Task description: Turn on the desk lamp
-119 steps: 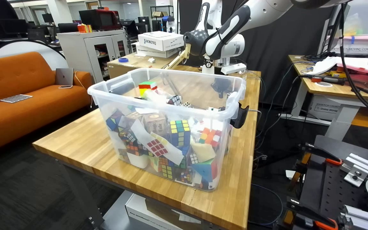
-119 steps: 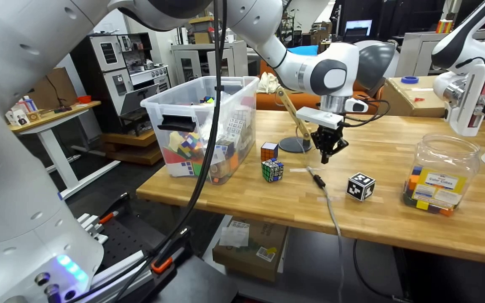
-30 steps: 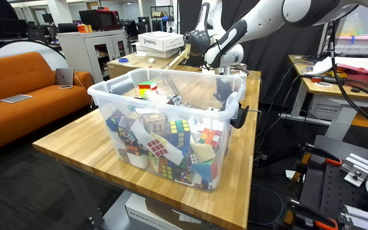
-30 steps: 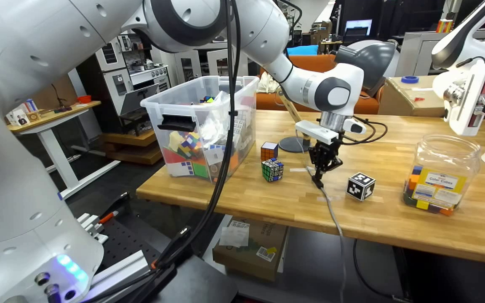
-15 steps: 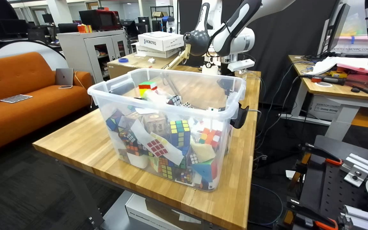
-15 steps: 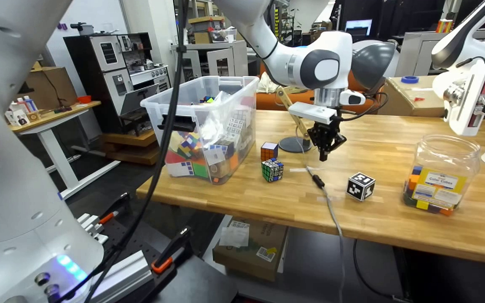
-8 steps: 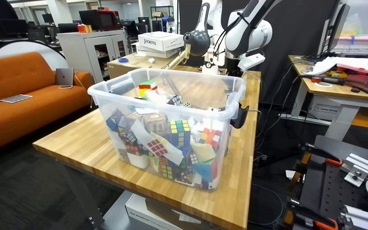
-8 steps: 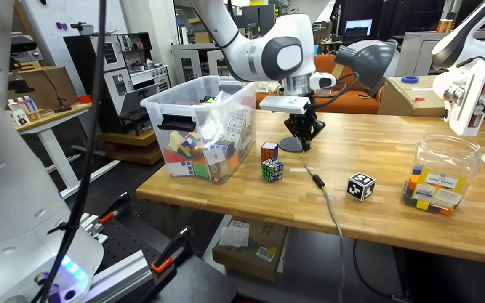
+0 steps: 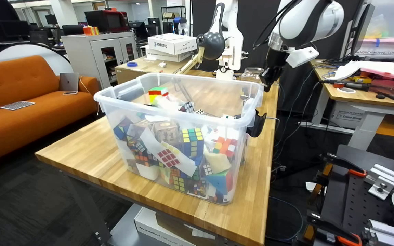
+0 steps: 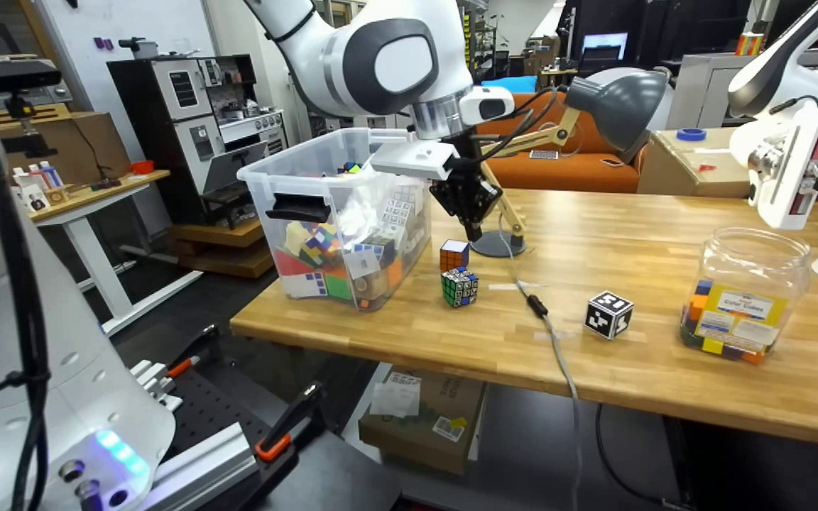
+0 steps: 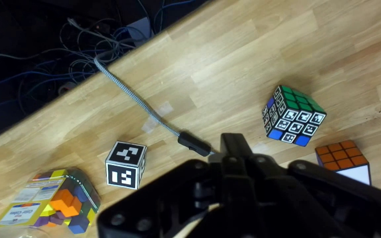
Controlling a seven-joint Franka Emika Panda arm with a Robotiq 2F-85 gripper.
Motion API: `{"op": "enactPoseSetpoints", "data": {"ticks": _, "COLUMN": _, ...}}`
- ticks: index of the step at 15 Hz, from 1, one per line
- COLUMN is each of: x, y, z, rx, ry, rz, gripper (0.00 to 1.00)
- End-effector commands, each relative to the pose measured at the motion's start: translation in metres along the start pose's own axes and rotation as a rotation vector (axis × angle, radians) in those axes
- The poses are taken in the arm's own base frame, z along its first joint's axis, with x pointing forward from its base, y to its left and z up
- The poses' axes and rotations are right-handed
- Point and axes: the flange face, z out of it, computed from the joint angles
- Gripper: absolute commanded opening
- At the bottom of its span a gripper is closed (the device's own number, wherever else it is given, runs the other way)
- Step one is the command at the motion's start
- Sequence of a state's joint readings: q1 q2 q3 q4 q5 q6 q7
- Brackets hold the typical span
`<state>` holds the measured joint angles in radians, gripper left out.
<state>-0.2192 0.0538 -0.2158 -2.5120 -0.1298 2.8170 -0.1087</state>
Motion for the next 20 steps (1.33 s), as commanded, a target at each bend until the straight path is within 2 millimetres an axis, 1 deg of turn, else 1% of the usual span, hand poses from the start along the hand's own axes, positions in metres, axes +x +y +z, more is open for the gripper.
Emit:
{"op": "enactPoseSetpoints", "data": {"ticks": 1, "x": -0.038, "y": 0.009, "z": -0.018, "rx": 0.057, "ry": -0.005, "rz": -0.007, "gripper": 0.33}}
{"op": "enactPoseSetpoints", "data": {"ticks": 2, "x": -0.053, "y": 0.005, "z": -0.024, "rx": 0.114, "ry": -0.012, "rz": -0.021, "gripper": 0.39}}
{"op": "enactPoseSetpoints", "data": {"ticks": 3, "x": -0.035, "y": 0.007, "z": -0.012, "rx": 0.054, "ry": -0.013, "rz": 0.009, "gripper": 0.22}}
{"op": "enactPoseSetpoints", "data": {"ticks": 4, "x": -0.045, "y": 0.007, "z": -0.015, "rx": 0.082, "ry": -0.016, "rz": -0.002, "gripper": 0.28}}
{"op": "enactPoseSetpoints", "data": {"ticks": 5, "x": -0.051, "y": 0.006, "z": -0.019, "rx": 0.095, "ry": -0.013, "rz": -0.008, "gripper": 0.36}}
{"op": "enactPoseSetpoints", "data": {"ticks": 6, "x": -0.052, "y": 0.005, "z": -0.022, "rx": 0.099, "ry": -0.009, "rz": -0.010, "gripper": 0.39}}
{"op": "enactPoseSetpoints", "data": {"ticks": 20, "x": -0.052, "y": 0.005, "z": -0.023, "rx": 0.101, "ry": -0.008, "rz": -0.010, "gripper": 0.39}}
